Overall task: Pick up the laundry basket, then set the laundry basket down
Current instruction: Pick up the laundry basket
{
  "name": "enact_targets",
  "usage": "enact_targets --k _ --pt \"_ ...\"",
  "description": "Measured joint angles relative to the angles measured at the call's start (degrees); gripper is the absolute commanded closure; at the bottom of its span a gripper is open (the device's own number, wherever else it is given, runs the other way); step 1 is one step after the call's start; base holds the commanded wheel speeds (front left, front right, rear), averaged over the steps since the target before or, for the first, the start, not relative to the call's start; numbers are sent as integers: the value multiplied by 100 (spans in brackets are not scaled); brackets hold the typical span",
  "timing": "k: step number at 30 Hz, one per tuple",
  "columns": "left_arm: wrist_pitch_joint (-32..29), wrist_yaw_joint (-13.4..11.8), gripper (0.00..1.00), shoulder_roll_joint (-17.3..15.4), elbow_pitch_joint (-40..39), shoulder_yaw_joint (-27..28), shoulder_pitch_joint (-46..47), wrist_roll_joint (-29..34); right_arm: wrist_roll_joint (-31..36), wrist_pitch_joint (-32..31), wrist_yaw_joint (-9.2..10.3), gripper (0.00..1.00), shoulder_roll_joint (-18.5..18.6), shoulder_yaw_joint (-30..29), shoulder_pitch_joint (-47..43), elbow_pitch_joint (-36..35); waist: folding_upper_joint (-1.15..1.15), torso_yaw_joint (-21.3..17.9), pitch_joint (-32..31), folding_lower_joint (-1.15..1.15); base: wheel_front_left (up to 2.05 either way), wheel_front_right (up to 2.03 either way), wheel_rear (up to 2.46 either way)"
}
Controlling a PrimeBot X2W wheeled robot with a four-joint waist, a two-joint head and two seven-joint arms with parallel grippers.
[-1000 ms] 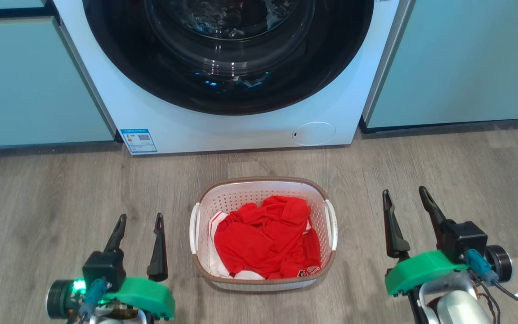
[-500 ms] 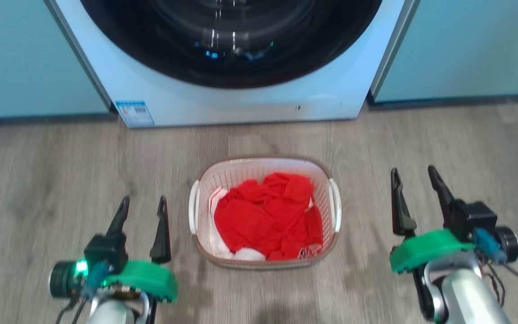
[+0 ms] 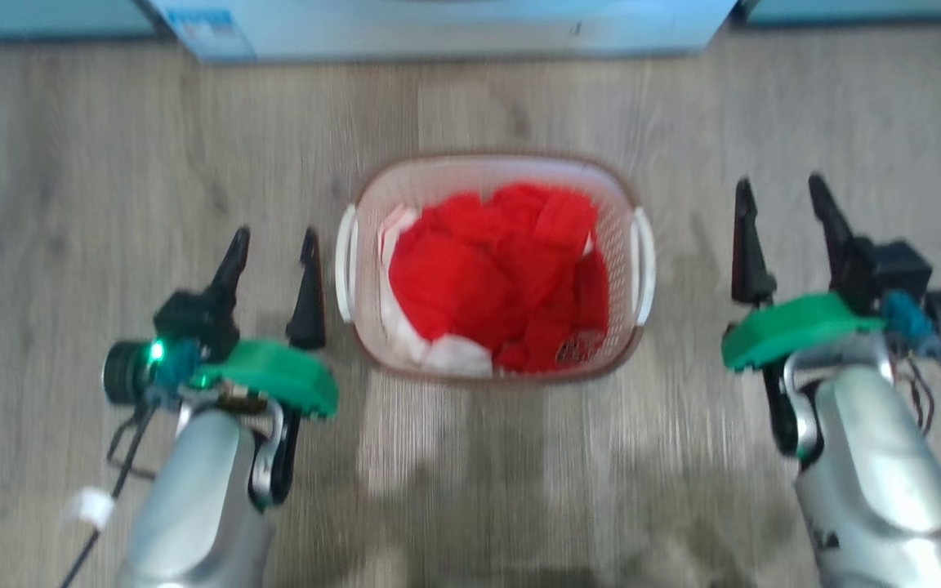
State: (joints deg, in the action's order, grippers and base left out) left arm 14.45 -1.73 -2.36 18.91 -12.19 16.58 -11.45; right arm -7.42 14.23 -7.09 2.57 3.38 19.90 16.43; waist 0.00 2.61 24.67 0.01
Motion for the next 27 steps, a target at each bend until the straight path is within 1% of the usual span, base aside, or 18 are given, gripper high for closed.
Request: enact_targets --k 7,14,20,27 --pt "1 16 0 37 446 -261 929 -285 148 1 1 0 23 -131 800 364 0 105 1027 1 0 0 0" --pt "1 21 0 56 916 -495 1553 -594 196 1 1 0 77 -155 1268 888 0 218 1899 1 0 0 0" --pt "1 78 0 62 1308 -708 1901 -742 243 1 0 0 87 -166 1522 1103 0 290 2432 0 0 0 0" --pt "1 177 0 68 1723 -872 2287 -891 292 2 1 0 91 -190 1736 1329 0 368 2858 -1 0 0 0"
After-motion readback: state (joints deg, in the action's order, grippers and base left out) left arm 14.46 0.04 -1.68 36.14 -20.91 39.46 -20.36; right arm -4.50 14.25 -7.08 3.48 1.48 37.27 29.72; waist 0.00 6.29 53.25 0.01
